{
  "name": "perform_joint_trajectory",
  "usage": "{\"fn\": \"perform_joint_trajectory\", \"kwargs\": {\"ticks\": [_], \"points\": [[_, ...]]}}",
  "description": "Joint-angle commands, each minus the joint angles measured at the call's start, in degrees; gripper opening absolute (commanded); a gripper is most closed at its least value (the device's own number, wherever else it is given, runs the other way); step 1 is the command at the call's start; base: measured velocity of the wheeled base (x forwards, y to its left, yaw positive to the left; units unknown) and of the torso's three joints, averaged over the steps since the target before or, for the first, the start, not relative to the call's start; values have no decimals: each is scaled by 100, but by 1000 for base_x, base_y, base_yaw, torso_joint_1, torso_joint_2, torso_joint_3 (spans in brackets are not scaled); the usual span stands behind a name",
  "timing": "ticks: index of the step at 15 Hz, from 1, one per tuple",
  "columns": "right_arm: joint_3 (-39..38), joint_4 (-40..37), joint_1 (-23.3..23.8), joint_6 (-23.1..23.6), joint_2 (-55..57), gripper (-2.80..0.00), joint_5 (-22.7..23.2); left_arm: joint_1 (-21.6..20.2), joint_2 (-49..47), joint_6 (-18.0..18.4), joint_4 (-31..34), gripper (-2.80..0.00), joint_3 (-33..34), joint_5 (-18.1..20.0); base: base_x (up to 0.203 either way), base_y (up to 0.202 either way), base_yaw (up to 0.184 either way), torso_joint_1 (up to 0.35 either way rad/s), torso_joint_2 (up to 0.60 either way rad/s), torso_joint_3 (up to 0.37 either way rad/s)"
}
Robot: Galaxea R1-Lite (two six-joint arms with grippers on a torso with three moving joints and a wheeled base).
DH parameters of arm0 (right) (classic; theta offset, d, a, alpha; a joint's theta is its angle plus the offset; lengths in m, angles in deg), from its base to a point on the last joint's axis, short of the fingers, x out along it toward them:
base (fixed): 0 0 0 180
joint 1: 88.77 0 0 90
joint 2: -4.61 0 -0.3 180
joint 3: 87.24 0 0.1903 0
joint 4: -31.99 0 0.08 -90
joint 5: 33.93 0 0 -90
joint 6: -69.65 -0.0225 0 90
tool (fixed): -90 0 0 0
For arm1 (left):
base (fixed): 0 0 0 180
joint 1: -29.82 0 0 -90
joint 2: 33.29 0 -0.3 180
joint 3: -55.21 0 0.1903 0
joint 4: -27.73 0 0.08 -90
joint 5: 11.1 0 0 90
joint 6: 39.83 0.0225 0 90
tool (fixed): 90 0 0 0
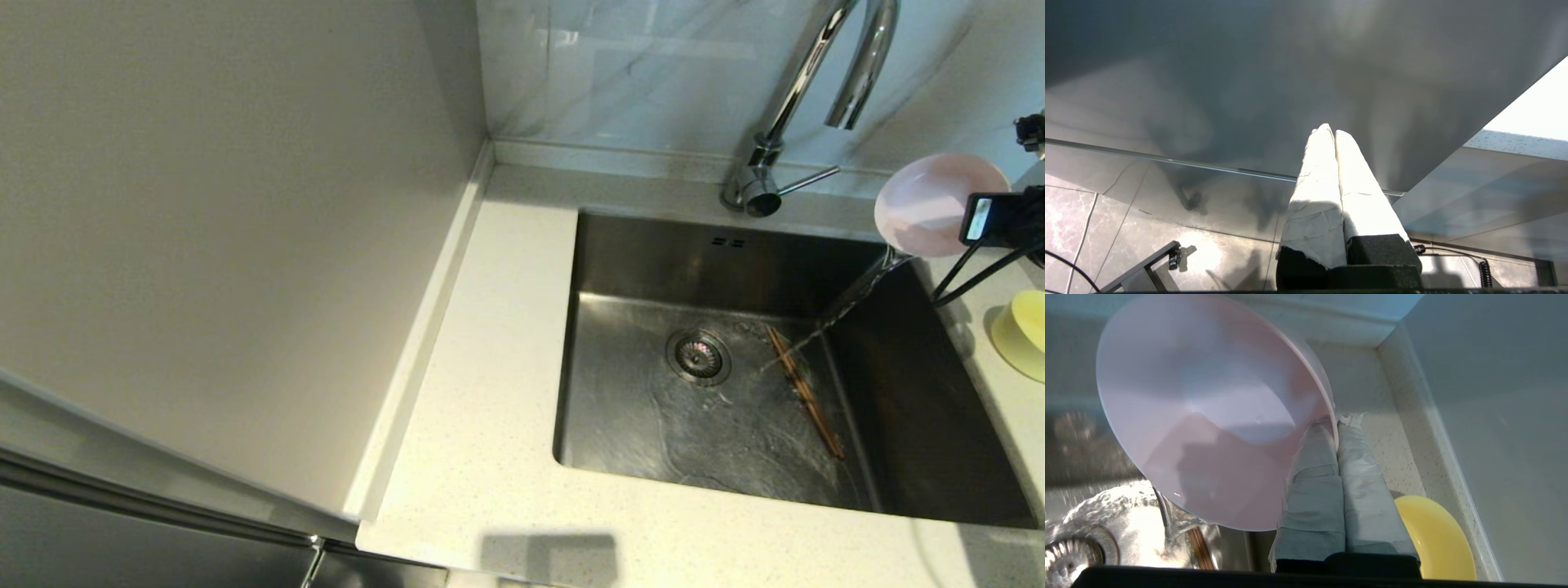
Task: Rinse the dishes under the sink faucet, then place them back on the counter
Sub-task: Put a bowl back to the table from the sink
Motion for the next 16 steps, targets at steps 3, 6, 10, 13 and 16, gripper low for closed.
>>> {"fn": "perform_joint_trajectory", "kwargs": {"ticks": [3, 6, 10, 13, 16], "points": [[-779, 1235, 115, -454, -313, -280, -14, -2, 18, -2, -2, -280, 0, -4, 0, 0, 0, 0, 0, 0], [-1054, 1870, 248, -818, -521, -280, -1, -2, 18, -2, -2, -280, 0, -4, 0, 0, 0, 0, 0, 0], [-1144, 2755, 244, -918, -587, -280, -2, -2, 18, -2, -2, -280, 0, -4, 0, 0, 0, 0, 0, 0], [-1166, 3408, 244, -855, -590, -280, 59, -2, 18, -2, -2, -280, 0, -4, 0, 0, 0, 0, 0, 0], [-1285, 3880, 244, -729, -581, -280, 377, -2, 18, -2, -2, -280, 0, -4, 0, 0, 0, 0, 0, 0]]}}
